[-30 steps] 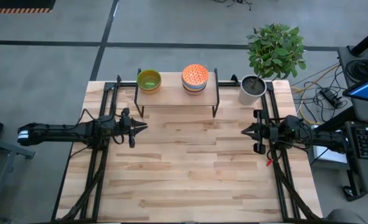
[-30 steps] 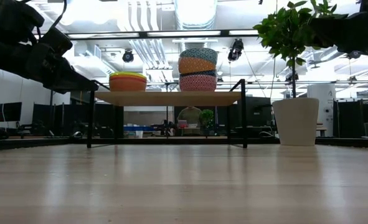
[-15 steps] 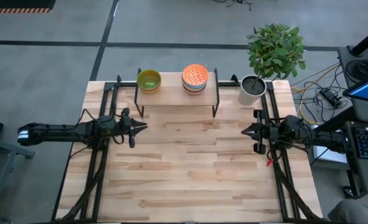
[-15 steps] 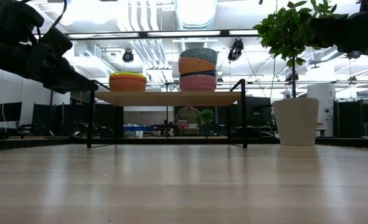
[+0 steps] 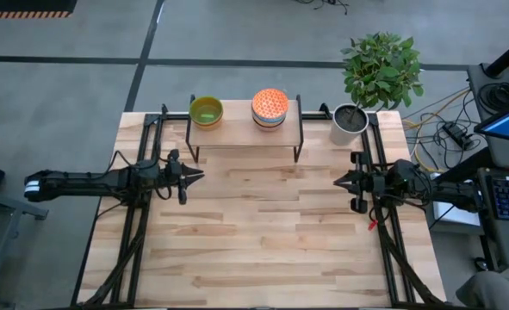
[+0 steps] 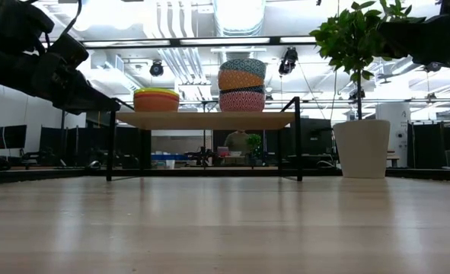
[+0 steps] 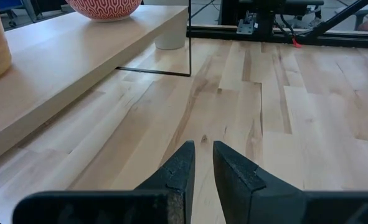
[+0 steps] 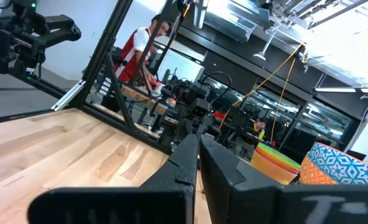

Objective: Place and stack bowls onto a shelf
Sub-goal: Return to Home Position

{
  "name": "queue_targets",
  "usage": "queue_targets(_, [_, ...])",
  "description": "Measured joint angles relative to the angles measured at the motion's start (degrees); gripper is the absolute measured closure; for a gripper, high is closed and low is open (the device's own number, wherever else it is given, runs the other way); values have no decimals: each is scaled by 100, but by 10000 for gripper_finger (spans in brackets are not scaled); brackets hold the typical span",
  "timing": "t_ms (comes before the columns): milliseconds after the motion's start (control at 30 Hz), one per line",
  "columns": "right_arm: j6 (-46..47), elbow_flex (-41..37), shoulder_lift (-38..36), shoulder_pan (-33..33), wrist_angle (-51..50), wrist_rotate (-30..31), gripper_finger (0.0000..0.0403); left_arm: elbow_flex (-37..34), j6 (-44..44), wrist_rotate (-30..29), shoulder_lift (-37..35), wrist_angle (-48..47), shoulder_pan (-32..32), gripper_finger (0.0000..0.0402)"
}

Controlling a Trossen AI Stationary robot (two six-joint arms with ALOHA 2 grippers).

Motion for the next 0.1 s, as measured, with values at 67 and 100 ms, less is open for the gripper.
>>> queue_targets(67, [0,0,0,0,0,0,394,0,0,0,0,2,0,361])
queue_targets(100, [0,0,0,0,0,0,394,0,1,0,0,0,0,361])
